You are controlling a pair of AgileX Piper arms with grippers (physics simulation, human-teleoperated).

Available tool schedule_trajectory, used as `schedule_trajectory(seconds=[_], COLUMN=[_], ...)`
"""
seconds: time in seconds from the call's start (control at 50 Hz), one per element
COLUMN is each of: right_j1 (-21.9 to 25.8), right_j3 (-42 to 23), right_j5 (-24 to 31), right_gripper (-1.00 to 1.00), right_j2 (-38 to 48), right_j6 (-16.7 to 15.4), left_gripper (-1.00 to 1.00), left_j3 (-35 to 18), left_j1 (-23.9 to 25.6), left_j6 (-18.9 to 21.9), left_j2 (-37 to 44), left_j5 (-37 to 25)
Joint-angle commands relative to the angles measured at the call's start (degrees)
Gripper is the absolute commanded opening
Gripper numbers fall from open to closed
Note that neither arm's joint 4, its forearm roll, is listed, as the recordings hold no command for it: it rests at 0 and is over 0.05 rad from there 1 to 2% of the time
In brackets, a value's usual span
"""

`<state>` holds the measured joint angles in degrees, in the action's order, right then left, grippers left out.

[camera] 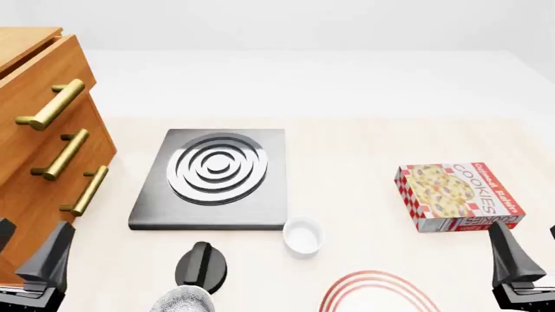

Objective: Pick the akita bowl on the wooden cabinet and place it on the plate.

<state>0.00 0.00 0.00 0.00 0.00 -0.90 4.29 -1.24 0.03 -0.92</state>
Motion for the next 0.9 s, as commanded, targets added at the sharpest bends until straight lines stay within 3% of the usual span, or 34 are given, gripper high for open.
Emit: schedule_trajectory(seconds=[0.02, 0.16, 0.38, 0.9], right_j1=[0.00, 0.00, 0.00, 0.00], right_j3=[0.00, 0.00, 0.00, 0.00], right_j5=[0.00, 0.00, 0.00, 0.00], right_gripper=[1.00, 1.00, 1.00, 1.00], right_j2=[0.00, 0.00, 0.00, 0.00], right_j6=[0.00, 0.00, 0.00, 0.00], left_gripper=[1.00, 1.00, 1.00, 1.00], left_j3=[-2.19, -5.56, -13.27, -21.05], left_j1=[1.50, 2.69, 2.85, 1.70], left_j6=[1.86, 4.08, 3.14, 2.85], left_j2=[0.03, 0.01, 0.40, 9.37], left_j5=[-3.50, -5.61, -12.18, -10.73])
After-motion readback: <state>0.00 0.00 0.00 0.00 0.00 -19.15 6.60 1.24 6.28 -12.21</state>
